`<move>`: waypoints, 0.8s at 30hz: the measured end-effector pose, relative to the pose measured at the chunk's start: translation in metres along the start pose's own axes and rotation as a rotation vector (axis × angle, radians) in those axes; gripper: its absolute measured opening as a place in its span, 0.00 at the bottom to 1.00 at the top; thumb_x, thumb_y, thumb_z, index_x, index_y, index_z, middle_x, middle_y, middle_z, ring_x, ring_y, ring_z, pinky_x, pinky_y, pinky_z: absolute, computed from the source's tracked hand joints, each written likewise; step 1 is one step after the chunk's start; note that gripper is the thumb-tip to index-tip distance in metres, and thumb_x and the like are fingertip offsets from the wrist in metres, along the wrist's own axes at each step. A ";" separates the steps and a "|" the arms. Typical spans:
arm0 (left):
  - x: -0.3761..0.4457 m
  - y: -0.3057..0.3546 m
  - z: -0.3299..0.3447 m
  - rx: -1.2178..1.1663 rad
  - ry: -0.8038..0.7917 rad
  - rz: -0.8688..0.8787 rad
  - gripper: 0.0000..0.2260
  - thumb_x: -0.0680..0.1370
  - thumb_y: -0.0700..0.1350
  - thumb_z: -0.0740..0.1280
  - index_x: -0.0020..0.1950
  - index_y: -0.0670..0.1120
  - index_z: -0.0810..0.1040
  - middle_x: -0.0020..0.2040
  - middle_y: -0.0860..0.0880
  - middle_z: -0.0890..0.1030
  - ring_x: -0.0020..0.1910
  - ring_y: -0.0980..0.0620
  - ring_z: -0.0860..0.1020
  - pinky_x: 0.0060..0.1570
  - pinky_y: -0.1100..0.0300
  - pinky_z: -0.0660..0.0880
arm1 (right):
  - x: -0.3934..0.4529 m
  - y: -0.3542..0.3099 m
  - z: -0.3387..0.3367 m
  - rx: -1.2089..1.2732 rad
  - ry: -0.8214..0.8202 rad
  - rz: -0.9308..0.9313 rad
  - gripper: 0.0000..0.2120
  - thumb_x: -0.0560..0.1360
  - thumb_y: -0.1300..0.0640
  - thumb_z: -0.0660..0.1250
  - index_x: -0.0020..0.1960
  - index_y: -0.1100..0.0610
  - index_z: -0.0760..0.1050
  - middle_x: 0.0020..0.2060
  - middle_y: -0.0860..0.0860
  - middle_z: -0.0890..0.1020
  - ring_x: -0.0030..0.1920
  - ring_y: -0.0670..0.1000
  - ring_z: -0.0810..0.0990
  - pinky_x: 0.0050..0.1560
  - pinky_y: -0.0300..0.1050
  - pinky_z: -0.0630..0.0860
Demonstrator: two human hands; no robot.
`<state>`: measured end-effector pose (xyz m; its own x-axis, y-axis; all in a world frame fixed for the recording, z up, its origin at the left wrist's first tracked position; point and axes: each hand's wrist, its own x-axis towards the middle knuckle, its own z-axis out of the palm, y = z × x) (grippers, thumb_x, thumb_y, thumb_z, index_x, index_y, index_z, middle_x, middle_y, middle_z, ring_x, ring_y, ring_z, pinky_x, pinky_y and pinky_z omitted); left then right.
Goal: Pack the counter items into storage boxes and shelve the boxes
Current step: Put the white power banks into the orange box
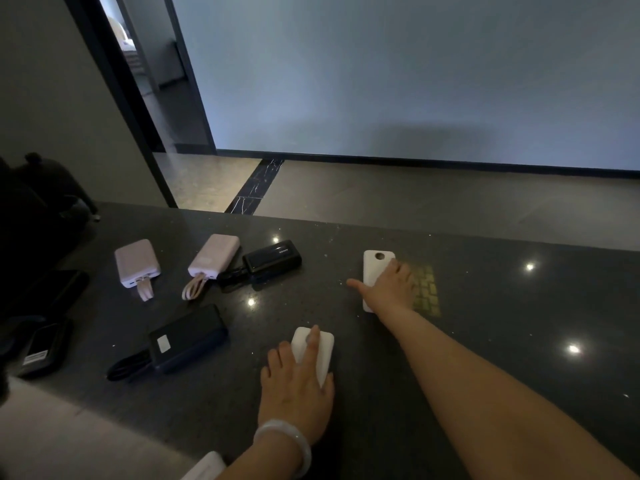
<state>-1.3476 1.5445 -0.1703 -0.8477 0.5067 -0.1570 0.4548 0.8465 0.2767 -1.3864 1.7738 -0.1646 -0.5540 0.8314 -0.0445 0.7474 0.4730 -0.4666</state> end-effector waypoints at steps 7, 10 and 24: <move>-0.001 -0.002 0.003 -0.012 0.023 0.022 0.36 0.76 0.64 0.56 0.73 0.63 0.32 0.72 0.45 0.55 0.70 0.43 0.58 0.69 0.45 0.62 | 0.002 0.009 0.005 -0.044 0.016 0.099 0.45 0.63 0.34 0.72 0.68 0.60 0.63 0.63 0.60 0.68 0.62 0.60 0.68 0.61 0.52 0.66; -0.002 -0.002 0.002 0.000 0.030 0.027 0.36 0.76 0.64 0.56 0.74 0.63 0.33 0.71 0.45 0.56 0.69 0.43 0.59 0.68 0.45 0.62 | -0.015 0.018 -0.001 -0.073 -0.010 0.049 0.43 0.64 0.35 0.71 0.69 0.59 0.63 0.64 0.59 0.66 0.64 0.59 0.67 0.62 0.52 0.66; -0.011 0.004 -0.009 0.016 0.051 0.049 0.37 0.77 0.63 0.59 0.77 0.58 0.40 0.71 0.40 0.58 0.69 0.41 0.61 0.67 0.45 0.63 | -0.236 0.108 -0.048 -0.099 -0.127 0.079 0.41 0.64 0.37 0.69 0.70 0.49 0.57 0.62 0.51 0.62 0.62 0.52 0.63 0.62 0.48 0.65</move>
<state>-1.3390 1.5407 -0.1593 -0.8371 0.5386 -0.0952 0.4996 0.8238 0.2679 -1.1578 1.6428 -0.1624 -0.5292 0.8266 -0.1915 0.8194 0.4393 -0.3683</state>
